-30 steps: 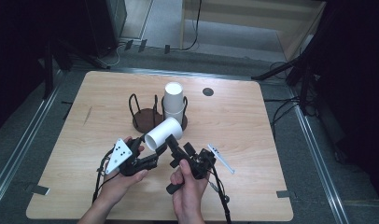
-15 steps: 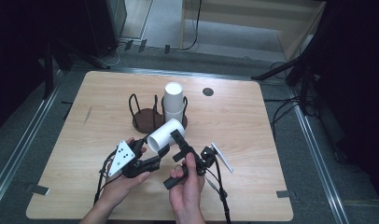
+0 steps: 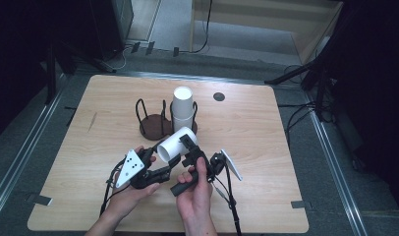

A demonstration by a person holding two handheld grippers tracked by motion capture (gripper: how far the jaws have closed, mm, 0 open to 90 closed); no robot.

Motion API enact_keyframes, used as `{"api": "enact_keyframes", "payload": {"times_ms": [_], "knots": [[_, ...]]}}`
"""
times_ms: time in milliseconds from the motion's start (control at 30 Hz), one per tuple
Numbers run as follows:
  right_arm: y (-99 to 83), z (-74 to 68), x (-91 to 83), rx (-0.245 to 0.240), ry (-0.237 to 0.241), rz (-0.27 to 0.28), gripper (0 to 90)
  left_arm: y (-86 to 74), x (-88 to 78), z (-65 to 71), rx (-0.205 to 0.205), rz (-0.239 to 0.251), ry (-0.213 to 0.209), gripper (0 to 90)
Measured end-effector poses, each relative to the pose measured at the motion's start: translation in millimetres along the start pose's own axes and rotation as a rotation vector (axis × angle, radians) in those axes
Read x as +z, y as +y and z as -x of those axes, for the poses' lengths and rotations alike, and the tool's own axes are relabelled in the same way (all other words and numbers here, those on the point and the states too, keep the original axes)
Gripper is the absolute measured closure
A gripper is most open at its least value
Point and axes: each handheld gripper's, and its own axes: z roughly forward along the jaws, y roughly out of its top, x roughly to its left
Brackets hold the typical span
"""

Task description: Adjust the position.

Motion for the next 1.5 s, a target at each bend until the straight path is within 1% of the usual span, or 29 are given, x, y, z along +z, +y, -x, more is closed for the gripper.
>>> {"api": "enact_keyframes", "payload": {"times_ms": [33,167,300,367,433,500,533,633,667,733,767,800,833,900,933,1000,1067,1100,1133,1167,1200,1233,1300,1333,1367,1433,1467,1500], "knots": [[0.6,0.5,1.0,0.017,-0.002,-0.007,0.0,-0.1,0.0,0.4,0.001,-0.002,-0.004,33.2],[2.7,3.9,5.7,0.059,-0.002,-0.024,0.0,0.3,-0.2,0.4,0.007,-0.001,-0.004,33.3],[3.8,6.3,8.7,0.084,0.003,-0.031,0.0,0.4,-0.5,-0.4,0.006,0.0,-0.003,33.4],[4.6,7.3,10.6,0.101,0.007,-0.035,0.6,-0.1,-0.5,0.2,0.009,-0.005,-0.011,33.3],[5.0,7.4,10.8,0.105,0.013,-0.037,1.1,-1.0,0.1,1.2,0.017,-0.013,-0.014,33.3],[5.6,7.3,12.0,0.122,0.029,-0.047,3.9,-1.7,0.8,2.0,0.023,-0.017,-0.016,33.4],[5.6,7.3,12.0,0.122,0.029,-0.047,3.9,-1.9,0.9,2.1,0.025,-0.022,-0.015,33.4],[5.5,7.7,12.5,0.125,0.027,-0.05,8.3,-1.7,0.8,2.2,0.029,-0.021,-0.013,33.3],[5.7,8.1,12.6,0.132,0.027,-0.057,10.3,-1.7,0.7,2.1,0.03,-0.022,-0.014,33.3],[5.8,8.6,12.9,0.135,0.022,-0.063,13.4,-2.1,0.7,1.5,0.036,-0.032,-0.02,33.3],[5.3,9.2,13.5,0.144,0.035,-0.063,17.3,-2.4,0.6,1.7,0.039,-0.034,-0.02,33.3],[5.3,9.2,13.5,0.144,0.035,-0.063,17.3,-2.6,0.5,1.9,0.044,-0.035,-0.021,33.3],[5.5,9.2,12.9,0.141,0.033,-0.064,19.0,-2.6,0.5,2.1,0.052,-0.034,-0.023,33.2],[5.5,9.5,11.7,0.132,0.049,-0.062,21.1,-2.1,0.0,1.6,0.064,-0.033,-0.027,32.5],[5.5,9.5,11.7,0.132,0.049,-0.062,21.1,-2.2,-0.1,1.3,0.072,-0.029,-0.03,32.5],[5.5,8.9,11.2,0.127,0.056,-0.061,22.4,-1.7,-1.4,0.1,0.095,-0.024,-0.024,31.8],[5.4,8.6,11.2,0.121,0.064,-0.059,23.8,-0.3,-2.1,-0.1,0.082,-0.034,-0.018,31.1],[5.3,8.7,11.3,0.118,0.066,-0.057,24.2,0.6,-2.7,0.1,0.07,-0.045,-0.015,30.8],[5.8,8.9,11.1,0.105,0.066,-0.048,24.9,1.9,-3.3,0.4,0.049,-0.058,-0.012,30.1],[5.8,8.9,11.1,0.105,0.066,-0.048,24.9,3.0,-3.8,0.2,0.039,-0.075,-0.012,30.1],[7.6,8.8,10.3,0.085,0.07,-0.034,25.2,3.7,-4.2,-0.2,0.037,-0.086,-0.013,23.2],[7.6,8.8,10.3,0.085,0.07,-0.034,25.2,4.5,-4.7,-0.3,0.039,-0.096,-0.007,23.2],[11.5,7.3,8.0,0.061,0.079,-0.015,25.5,5.6,-5.9,-1.7,0.04,-0.101,0.006,15.7],[11.5,7.3,8.0,0.061,0.079,-0.015,25.5,6.2,-6.3,-2.3,0.035,-0.099,0.008,15.7],[14.2,5.9,6.0,0.033,0.078,0.005,25.7,8.0,-7.9,-4.0,0.031,-0.109,0.016,13.0],[15.3,5.4,5.3,0.025,0.081,0.012,25.9,8.7,-8.3,-4.4,0.025,-0.114,0.016,11.2],[16.6,4.4,4.5,0.011,0.084,0.022,25.9,9.3,-9.3,-4.5,0.026,-0.116,0.013,11.2],[18.4,3.8,3.5,-0.014,0.085,0.036,26.1,9.8,-10.1,-4.4,0.033,-0.119,0.011,11.2]]}}
